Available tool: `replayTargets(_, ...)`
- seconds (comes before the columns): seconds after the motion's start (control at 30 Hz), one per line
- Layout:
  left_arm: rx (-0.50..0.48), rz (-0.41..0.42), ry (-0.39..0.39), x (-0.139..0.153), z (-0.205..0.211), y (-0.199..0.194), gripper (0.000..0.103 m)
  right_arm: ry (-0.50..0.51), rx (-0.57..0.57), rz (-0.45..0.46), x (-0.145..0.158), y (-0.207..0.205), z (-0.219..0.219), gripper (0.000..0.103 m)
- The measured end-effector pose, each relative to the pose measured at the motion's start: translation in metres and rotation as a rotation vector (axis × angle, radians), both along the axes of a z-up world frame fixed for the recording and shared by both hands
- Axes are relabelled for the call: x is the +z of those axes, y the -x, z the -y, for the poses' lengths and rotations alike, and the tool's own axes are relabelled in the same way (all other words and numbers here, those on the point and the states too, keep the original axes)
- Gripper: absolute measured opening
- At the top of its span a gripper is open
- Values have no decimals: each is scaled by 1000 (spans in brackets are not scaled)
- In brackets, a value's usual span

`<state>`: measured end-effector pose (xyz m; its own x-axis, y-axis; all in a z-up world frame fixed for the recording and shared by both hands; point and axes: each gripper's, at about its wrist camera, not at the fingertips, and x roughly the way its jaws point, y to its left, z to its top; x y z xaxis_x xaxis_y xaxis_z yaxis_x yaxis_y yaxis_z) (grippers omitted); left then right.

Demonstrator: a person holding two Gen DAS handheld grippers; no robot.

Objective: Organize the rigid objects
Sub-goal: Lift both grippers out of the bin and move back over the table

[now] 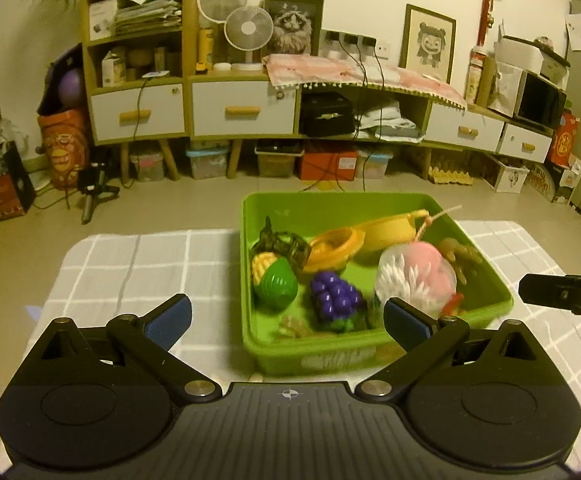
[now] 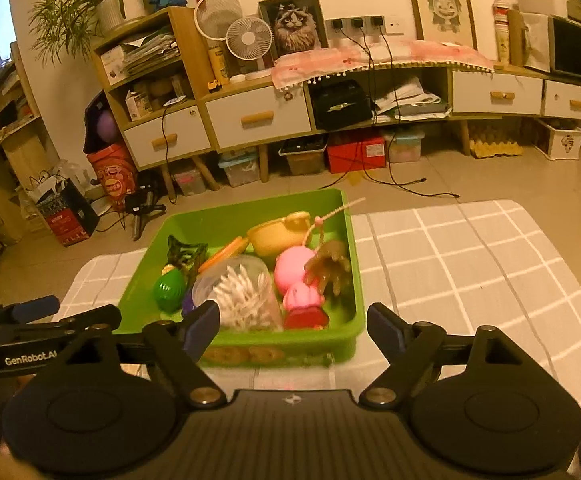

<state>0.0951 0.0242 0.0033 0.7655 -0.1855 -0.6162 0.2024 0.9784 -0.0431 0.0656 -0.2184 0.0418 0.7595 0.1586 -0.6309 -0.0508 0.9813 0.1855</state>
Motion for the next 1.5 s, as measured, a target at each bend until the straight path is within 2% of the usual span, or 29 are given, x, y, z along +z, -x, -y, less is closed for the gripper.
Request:
replayTargets(0.3, -17, 15, -61, -14, -15, 39, 101, 62, -13, -18, -10, 34, -3, 63)
replayTargets(0.5, -2, -13, -31, -23, -27, 49, 101, 54, -3, -25, -20, 45, -2, 67)
replayTargets(0.7, 16, -43, -45, -43, -41, 60, 101, 82, 12, -50, -36, 53, -4, 68)
replayTargets(1.0, 47, -83, -55, -64, -55, 61, 101, 113, 21, -118, -60, 54, -2, 68)
replayTargets(1.4, 40, -102, -150, -91, -55, 59, 101, 161, 36, -182, -88, 54, -3, 69)
replayTargets(1.5, 37, -100, -153, -94, -54, 58, 101, 172, 46, -190, -92, 55, -5, 69)
